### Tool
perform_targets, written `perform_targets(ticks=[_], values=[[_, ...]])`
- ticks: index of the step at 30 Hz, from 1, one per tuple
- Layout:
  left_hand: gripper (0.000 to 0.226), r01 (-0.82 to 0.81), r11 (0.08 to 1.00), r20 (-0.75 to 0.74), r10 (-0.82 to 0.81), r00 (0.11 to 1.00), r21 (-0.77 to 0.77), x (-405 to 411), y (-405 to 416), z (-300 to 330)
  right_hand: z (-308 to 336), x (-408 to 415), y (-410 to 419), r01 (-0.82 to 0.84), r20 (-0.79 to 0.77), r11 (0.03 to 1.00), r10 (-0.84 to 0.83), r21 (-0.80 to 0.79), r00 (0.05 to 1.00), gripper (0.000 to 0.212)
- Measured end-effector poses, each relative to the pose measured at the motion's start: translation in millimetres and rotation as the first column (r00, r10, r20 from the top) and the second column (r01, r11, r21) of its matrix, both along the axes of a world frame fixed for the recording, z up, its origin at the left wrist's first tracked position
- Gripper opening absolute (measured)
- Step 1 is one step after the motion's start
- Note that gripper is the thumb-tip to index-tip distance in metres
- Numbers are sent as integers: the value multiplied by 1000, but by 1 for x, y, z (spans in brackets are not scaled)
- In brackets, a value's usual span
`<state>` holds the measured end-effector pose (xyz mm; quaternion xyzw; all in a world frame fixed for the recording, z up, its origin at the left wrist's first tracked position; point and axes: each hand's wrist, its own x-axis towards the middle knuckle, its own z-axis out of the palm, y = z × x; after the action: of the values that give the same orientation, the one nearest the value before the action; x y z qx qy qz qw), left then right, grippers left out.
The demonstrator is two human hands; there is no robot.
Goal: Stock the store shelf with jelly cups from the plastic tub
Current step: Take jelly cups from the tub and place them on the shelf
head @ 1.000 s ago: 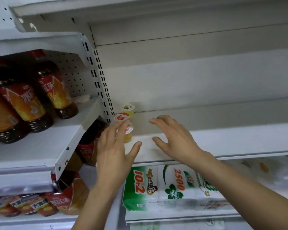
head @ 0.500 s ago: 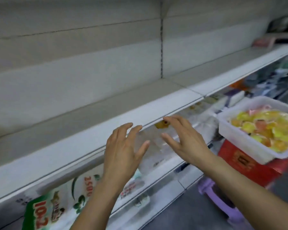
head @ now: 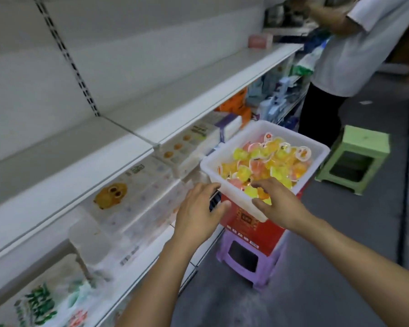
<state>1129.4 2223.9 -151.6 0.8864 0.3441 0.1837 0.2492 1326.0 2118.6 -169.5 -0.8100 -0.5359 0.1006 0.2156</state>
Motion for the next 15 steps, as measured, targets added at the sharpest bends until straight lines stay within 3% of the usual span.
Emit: perform_targets(ticks=[6, 15], values=[[48, 140, 988, -167, -149, 974, -64, 81, 47, -14, -20, 68, 42, 67, 23, 995, -66, -75, 998, 42], [62, 98, 961, -266, -169, 949, -259, 205, 126, -66, -48, 160, 112, 280, 49, 941, -276, -192, 960, 72]])
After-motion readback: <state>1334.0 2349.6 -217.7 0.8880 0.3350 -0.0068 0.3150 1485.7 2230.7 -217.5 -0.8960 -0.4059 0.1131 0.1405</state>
